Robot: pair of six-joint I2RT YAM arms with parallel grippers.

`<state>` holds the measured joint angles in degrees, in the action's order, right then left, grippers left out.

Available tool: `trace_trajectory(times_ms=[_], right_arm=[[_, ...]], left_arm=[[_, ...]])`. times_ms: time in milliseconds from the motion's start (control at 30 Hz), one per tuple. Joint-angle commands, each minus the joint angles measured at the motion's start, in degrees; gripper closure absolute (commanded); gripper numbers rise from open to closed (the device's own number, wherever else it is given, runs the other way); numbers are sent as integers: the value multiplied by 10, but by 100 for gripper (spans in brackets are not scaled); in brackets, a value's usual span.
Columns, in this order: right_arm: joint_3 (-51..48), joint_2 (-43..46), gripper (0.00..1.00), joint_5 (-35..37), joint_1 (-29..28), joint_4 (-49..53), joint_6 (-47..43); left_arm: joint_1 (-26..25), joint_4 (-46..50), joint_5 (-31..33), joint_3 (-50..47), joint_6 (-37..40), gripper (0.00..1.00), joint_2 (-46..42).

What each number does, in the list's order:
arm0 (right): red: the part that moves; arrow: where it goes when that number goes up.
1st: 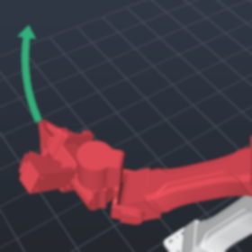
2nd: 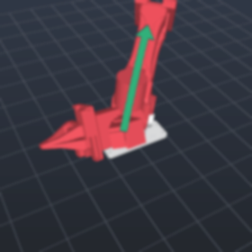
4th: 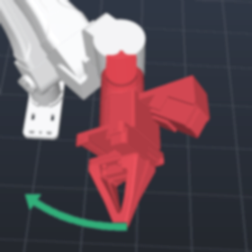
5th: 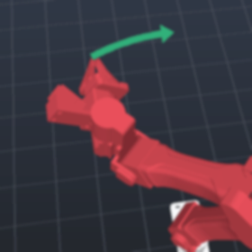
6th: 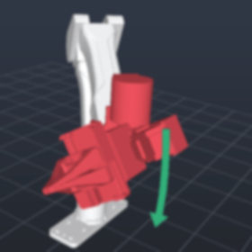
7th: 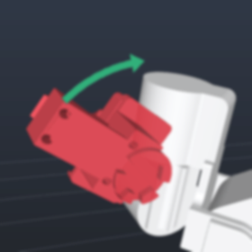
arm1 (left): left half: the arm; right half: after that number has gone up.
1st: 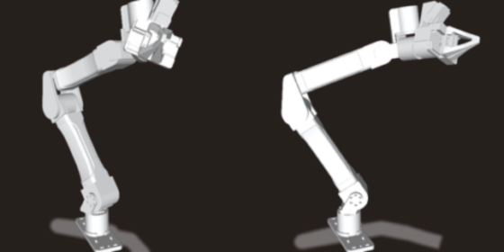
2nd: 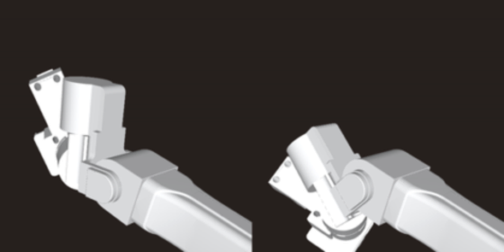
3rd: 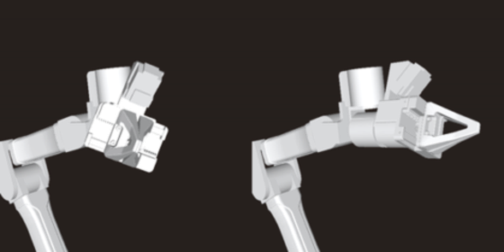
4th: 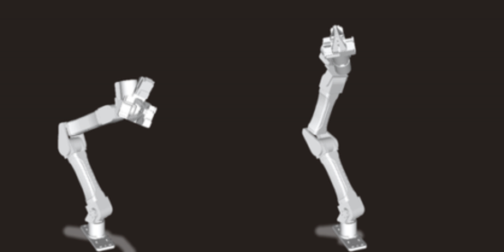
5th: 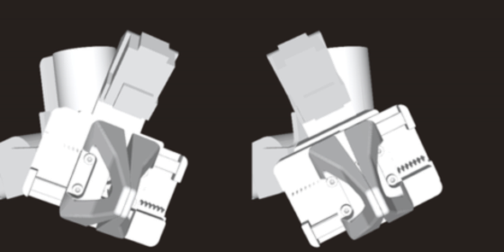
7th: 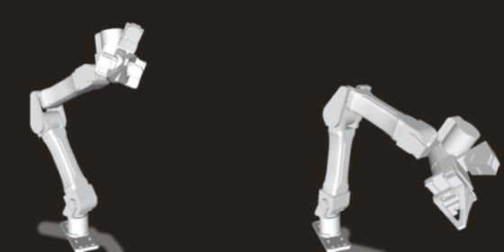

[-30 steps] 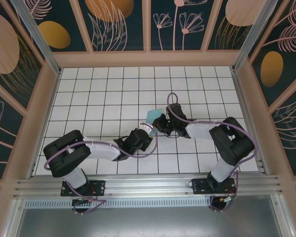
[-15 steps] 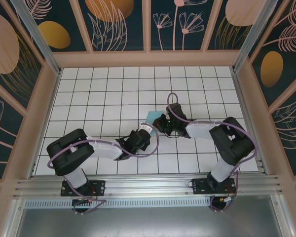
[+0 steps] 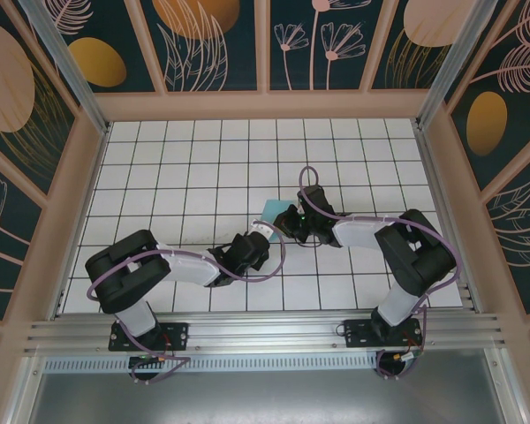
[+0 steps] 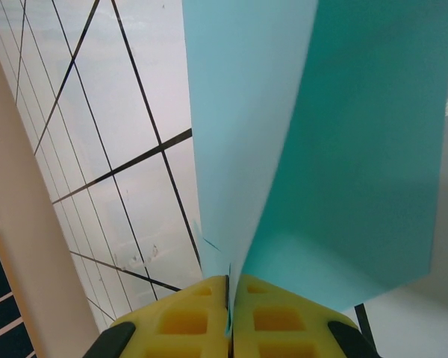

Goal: Fold a paper plane with a square sheet of paper (pick it up from the middle)
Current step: Fourth fold the wing at the center of the table.

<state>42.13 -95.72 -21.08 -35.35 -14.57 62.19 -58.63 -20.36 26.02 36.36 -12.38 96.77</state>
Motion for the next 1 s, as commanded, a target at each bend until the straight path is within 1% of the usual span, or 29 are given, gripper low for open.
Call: trace_trajectory(times_ms=[0, 167, 333, 400, 467, 533, 600, 667, 733, 967], right_arm=[[17, 3, 91, -12, 2, 13, -12], [19, 3, 90, -13, 2, 16, -14], [21, 9, 89, -12, 2, 17, -23], [26, 12, 84, -12, 2, 24, -29], [29, 16, 79, -8, 2, 32, -36], [28, 24, 78, -3, 4, 37, -44], [26, 38, 72, 4, 5, 45, -56], [21, 58, 65, 11, 7, 49, -69], [20, 75, 59, 17, 10, 63, -83], [5, 114, 56, 5, 19, 84, -124]], left_arm=[[-2, -7, 14, 13, 5, 77, -5], [-3, -6, 12, 13, 7, 88, -4], [-2, -6, 15, 12, 8, 96, -6], [-2, -8, 12, 10, 9, 100, -8], [-3, -11, 8, 10, 9, 100, -11], [-2, -13, -5, 9, 7, 100, -16], [-1, -22, -27, 3, 3, 100, -27], [3, -29, -50, -3, -6, 100, -37], [10, -40, -84, -12, -16, 100, -48], [47, -66, -208, -31, -49, 100, -53]])
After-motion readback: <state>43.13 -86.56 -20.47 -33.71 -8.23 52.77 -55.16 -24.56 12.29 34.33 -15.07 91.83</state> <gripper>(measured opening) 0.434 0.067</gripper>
